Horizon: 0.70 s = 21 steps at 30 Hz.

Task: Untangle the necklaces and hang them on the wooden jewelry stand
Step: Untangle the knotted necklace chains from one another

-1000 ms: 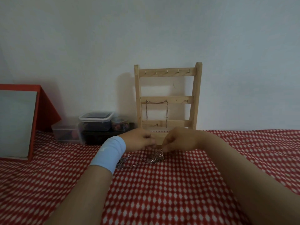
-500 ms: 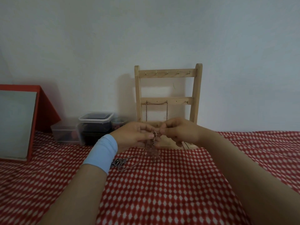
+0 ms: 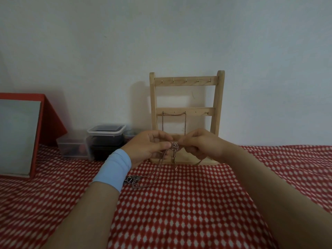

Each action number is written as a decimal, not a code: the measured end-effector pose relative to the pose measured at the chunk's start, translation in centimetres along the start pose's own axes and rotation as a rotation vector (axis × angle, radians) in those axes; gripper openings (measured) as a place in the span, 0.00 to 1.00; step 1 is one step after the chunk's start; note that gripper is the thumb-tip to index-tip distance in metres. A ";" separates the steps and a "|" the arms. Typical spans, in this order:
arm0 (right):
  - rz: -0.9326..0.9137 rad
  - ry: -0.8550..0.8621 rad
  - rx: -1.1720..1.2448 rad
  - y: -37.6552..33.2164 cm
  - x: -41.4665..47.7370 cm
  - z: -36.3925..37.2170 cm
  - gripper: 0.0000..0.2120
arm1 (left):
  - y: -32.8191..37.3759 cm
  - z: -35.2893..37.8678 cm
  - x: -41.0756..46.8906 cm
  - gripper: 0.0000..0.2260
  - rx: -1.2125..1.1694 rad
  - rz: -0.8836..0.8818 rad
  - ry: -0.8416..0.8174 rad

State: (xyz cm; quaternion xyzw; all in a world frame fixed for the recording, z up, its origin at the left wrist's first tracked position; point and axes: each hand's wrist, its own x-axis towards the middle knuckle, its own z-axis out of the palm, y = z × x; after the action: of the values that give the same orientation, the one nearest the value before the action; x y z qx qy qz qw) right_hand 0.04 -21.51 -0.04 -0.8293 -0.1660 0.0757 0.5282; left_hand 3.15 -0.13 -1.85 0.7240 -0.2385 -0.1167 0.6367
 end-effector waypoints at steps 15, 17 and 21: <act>-0.097 0.262 -0.147 0.4 0.6 1.0 0.09 | 1.0 0.3 0.4 0.04 0.492 -0.040 0.049; -0.108 0.271 -0.263 0.7 0.9 1.2 0.09 | 1.0 0.3 0.5 0.05 0.531 -0.037 0.069; -0.082 0.248 -0.330 0.9 1.1 1.3 0.08 | 0.9 0.9 0.7 0.05 0.506 -0.082 0.065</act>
State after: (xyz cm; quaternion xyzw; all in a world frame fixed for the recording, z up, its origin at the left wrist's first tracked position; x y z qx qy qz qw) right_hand 0.81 -20.39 -1.33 -0.9001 -0.1436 -0.0767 0.4041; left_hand 3.14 -1.32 -1.05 0.8727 -0.2102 -0.0556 0.4372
